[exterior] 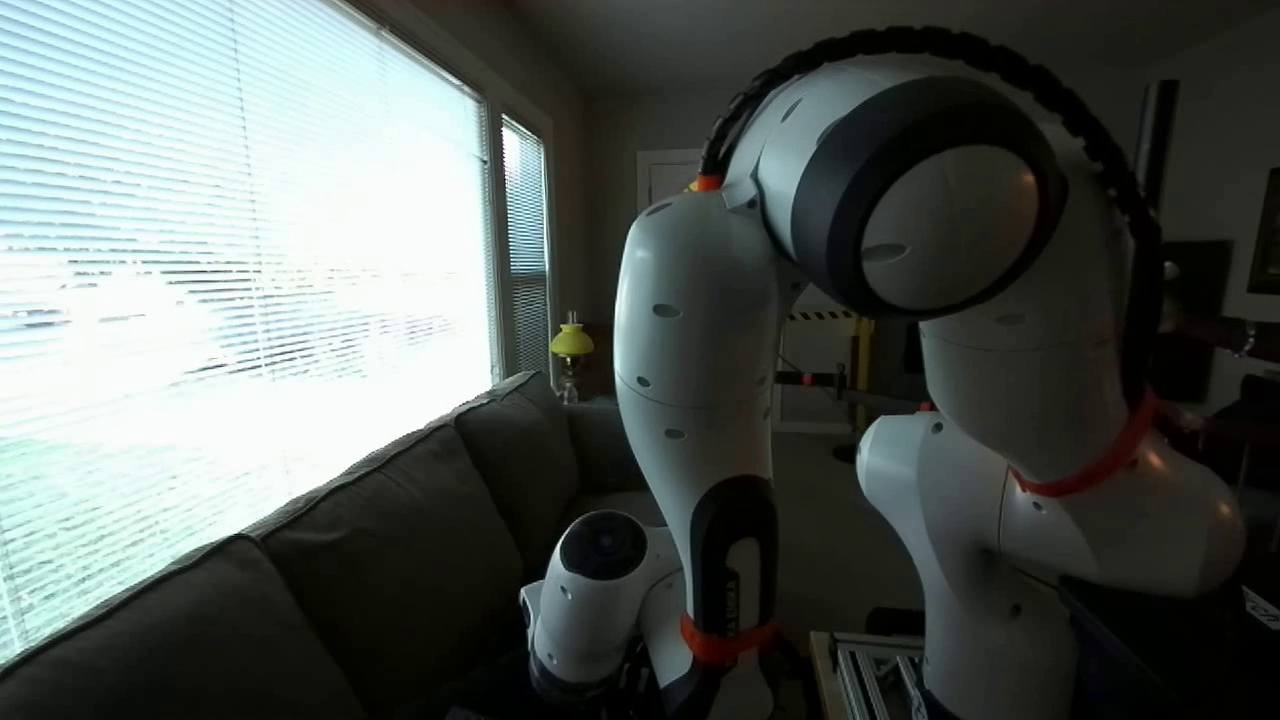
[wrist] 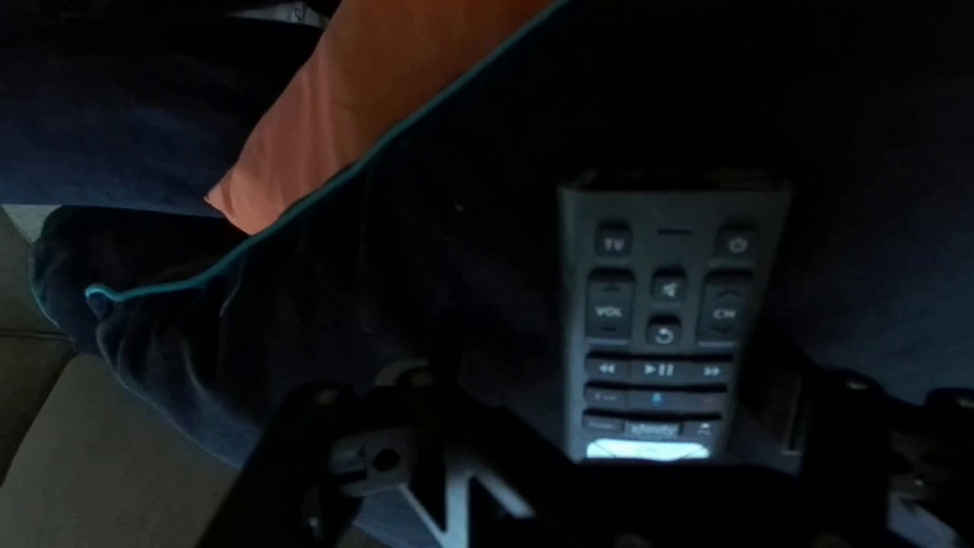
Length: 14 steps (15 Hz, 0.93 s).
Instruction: Put the remote on the pillow
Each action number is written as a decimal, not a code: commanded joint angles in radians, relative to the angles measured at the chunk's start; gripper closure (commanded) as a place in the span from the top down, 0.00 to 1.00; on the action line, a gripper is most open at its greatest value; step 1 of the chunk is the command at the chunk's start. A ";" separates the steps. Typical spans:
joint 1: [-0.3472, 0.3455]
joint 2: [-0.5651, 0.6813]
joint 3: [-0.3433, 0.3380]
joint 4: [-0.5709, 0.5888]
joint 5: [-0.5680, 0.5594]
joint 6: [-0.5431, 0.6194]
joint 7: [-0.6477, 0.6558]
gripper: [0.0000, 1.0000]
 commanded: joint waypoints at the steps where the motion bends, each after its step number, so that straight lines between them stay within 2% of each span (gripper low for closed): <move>1: -0.018 0.047 -0.003 0.000 -0.005 0.056 0.028 1.00; 8: 0.003 -0.023 -0.049 0.010 0.000 0.112 0.058 1.00; 9: -0.006 -0.083 -0.001 -0.041 0.201 0.133 -0.121 1.00; 10: 0.008 -0.057 -0.049 0.000 0.056 0.137 0.036 1.00; 12: 0.007 -0.104 -0.044 -0.004 0.082 0.134 0.024 1.00; 13: -0.036 -0.179 0.041 -0.042 0.285 0.137 -0.164 1.00; 14: -0.017 -0.147 -0.015 0.006 0.125 0.123 0.009 1.00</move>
